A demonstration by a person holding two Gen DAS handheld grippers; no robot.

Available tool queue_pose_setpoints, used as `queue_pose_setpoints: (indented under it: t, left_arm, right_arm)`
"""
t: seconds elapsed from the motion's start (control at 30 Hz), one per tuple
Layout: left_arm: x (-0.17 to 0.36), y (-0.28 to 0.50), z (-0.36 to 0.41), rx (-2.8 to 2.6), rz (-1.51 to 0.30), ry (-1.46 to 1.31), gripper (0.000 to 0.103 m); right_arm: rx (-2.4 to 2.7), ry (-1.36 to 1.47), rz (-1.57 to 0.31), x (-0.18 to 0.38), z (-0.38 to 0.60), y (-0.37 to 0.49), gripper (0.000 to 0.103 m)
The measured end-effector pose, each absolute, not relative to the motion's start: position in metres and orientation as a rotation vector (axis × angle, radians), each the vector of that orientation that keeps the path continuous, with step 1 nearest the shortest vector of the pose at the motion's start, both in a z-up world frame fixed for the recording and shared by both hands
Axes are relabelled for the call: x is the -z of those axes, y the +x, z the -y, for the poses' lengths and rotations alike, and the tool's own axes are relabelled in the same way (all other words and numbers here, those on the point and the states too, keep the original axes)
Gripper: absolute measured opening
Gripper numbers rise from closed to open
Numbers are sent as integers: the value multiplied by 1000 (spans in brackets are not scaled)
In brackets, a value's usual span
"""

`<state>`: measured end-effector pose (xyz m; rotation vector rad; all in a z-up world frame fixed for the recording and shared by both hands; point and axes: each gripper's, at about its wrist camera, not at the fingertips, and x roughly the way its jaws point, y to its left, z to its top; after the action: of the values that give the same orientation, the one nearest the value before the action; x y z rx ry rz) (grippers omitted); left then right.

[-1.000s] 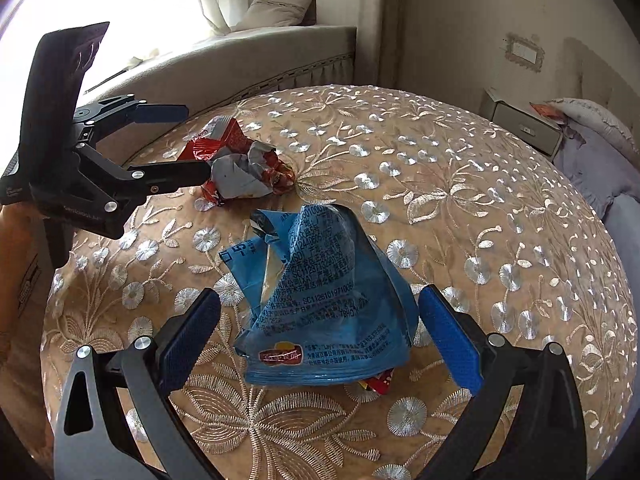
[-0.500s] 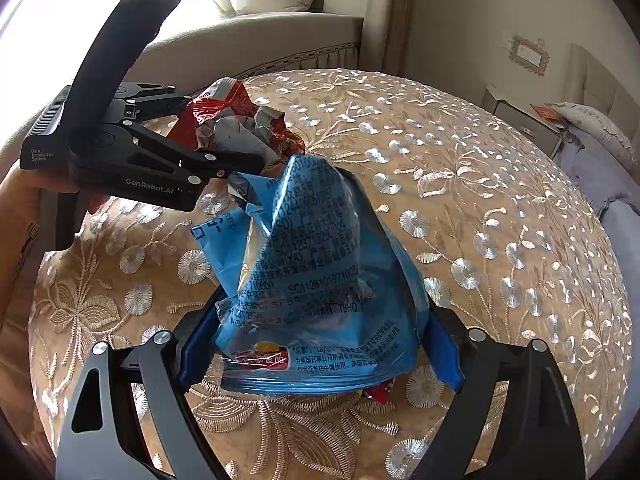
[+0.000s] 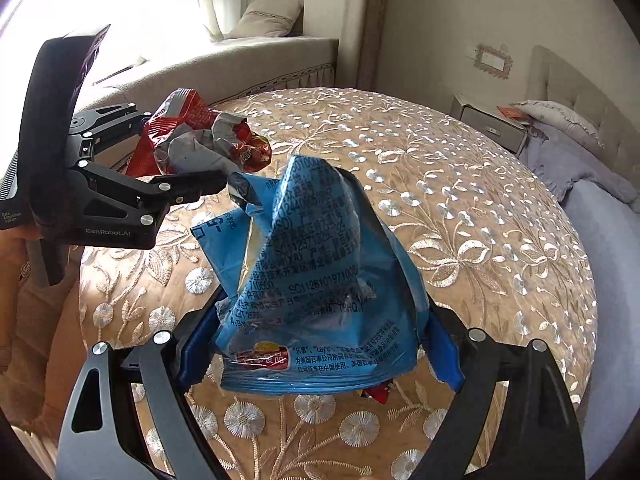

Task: Collect trash
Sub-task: 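Carry both chip bags over the white bin and open both tools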

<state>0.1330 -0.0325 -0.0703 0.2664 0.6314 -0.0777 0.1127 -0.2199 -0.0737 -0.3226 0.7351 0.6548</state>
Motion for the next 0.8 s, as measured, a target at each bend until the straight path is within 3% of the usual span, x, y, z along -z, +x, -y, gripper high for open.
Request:
queue_pose_setpoints:
  t: [0.33, 0.8]
  left_arm:
    - [63, 81, 104, 204, -575, 307, 77]
    - [92, 49, 241, 558, -564, 460, 77]
  right_arm:
    - [-543, -260, -701, 62, 294, 54, 86]
    - [-312, -189, -759, 95, 415, -21, 86]
